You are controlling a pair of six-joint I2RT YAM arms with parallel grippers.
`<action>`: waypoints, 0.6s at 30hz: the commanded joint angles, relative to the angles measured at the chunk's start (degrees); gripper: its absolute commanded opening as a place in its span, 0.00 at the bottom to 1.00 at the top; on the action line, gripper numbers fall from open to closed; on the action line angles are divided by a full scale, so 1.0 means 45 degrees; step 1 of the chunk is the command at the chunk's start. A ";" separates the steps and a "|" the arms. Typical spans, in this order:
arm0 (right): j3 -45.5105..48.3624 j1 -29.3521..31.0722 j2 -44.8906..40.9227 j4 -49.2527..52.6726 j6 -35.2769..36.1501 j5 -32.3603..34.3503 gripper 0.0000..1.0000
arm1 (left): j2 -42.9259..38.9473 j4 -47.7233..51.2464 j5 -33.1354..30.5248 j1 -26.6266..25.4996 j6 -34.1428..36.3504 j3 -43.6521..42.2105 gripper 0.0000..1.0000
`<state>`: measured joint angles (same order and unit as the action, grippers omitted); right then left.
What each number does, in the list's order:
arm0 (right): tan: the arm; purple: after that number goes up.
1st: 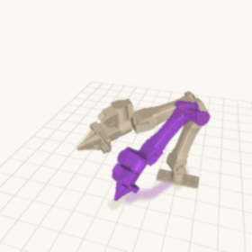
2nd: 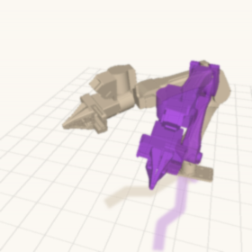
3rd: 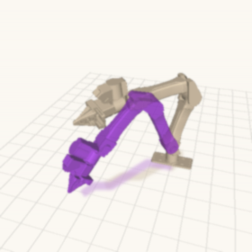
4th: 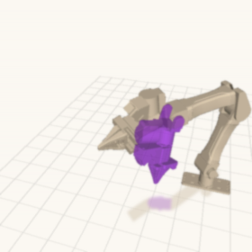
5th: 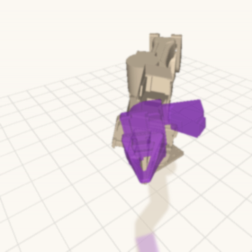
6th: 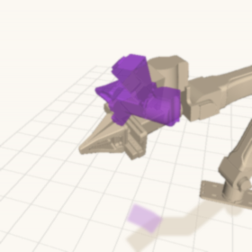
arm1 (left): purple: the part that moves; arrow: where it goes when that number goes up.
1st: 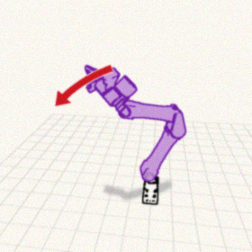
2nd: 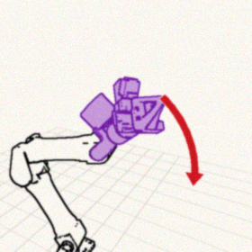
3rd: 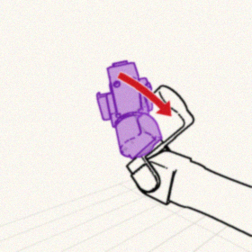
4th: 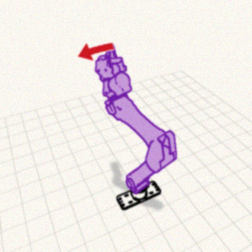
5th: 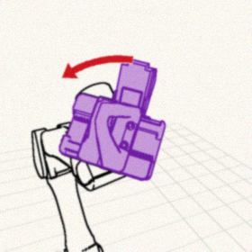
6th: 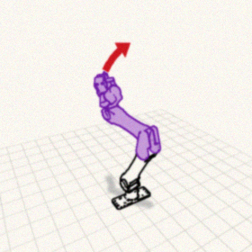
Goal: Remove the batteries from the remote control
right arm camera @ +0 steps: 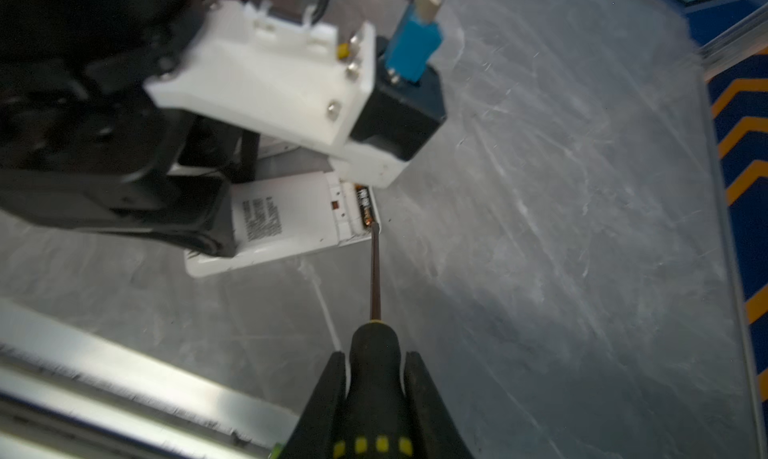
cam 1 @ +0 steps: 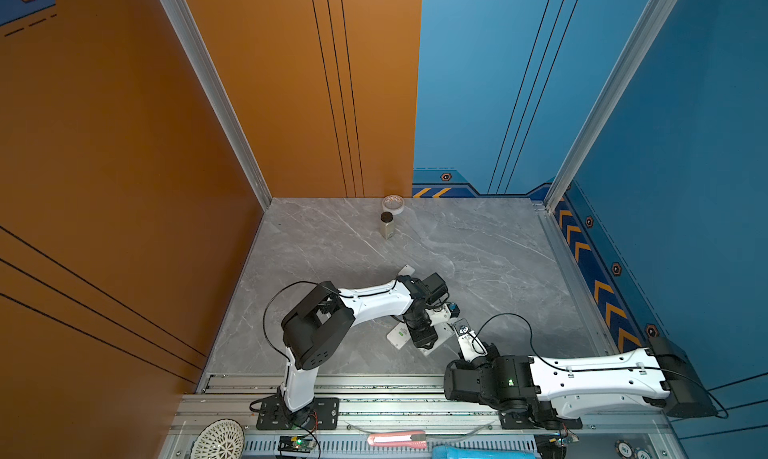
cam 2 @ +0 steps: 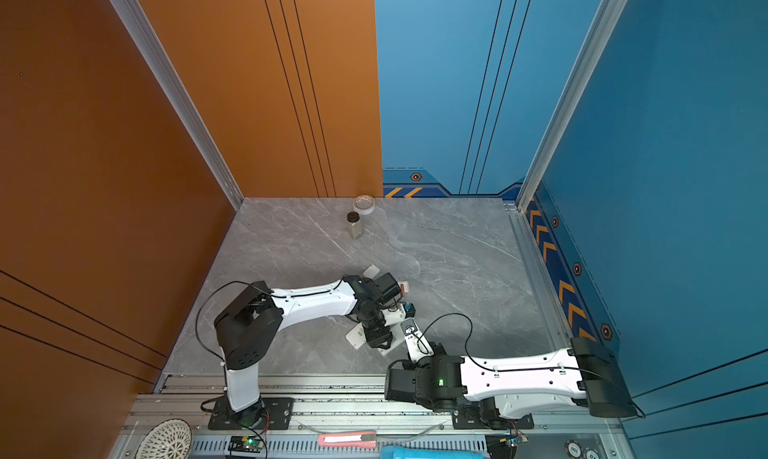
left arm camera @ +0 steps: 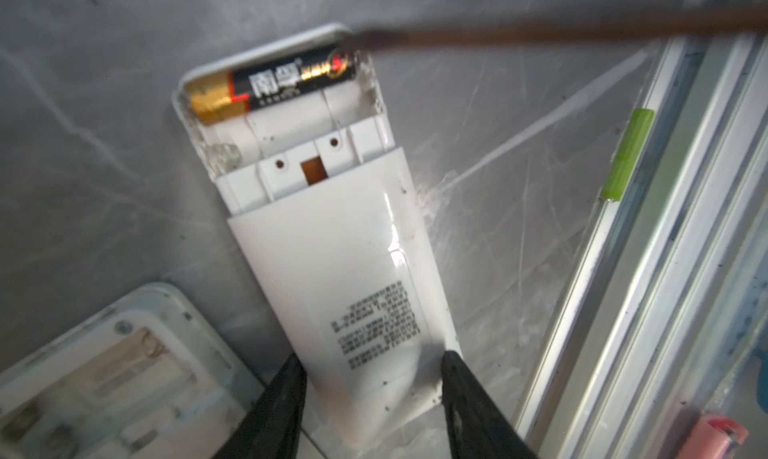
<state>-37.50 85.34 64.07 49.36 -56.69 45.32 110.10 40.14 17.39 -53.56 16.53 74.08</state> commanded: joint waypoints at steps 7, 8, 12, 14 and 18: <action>0.0886 -0.0864 -0.1036 -0.1010 -0.0767 0.1518 0.00 | 0.0942 0.1686 0.0846 -0.0109 0.0759 -0.0368 0.00; 0.0731 -0.0889 -0.1391 -0.0775 -0.0750 0.1513 0.00 | 0.0884 0.1686 0.0753 -0.0103 0.0730 -0.0402 0.00; -0.0058 -0.1666 -0.2767 -0.0490 0.0491 0.0607 0.00 | 0.0030 0.1291 0.0389 -0.0035 0.0138 -0.0618 0.13; -0.0374 -0.2345 -0.2928 -0.0344 0.1052 -0.0316 0.00 | -0.0577 0.0872 0.0356 0.0119 -0.0491 -0.0747 0.29; -0.1008 -0.3495 -0.3034 0.0149 0.2013 -0.1612 0.00 | -0.1707 0.0091 -0.0029 0.0097 -0.2502 -0.1052 0.61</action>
<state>-39.62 72.12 51.09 47.07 -52.69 43.31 106.30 41.56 18.44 -52.56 12.21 70.17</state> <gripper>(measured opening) 0.250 0.554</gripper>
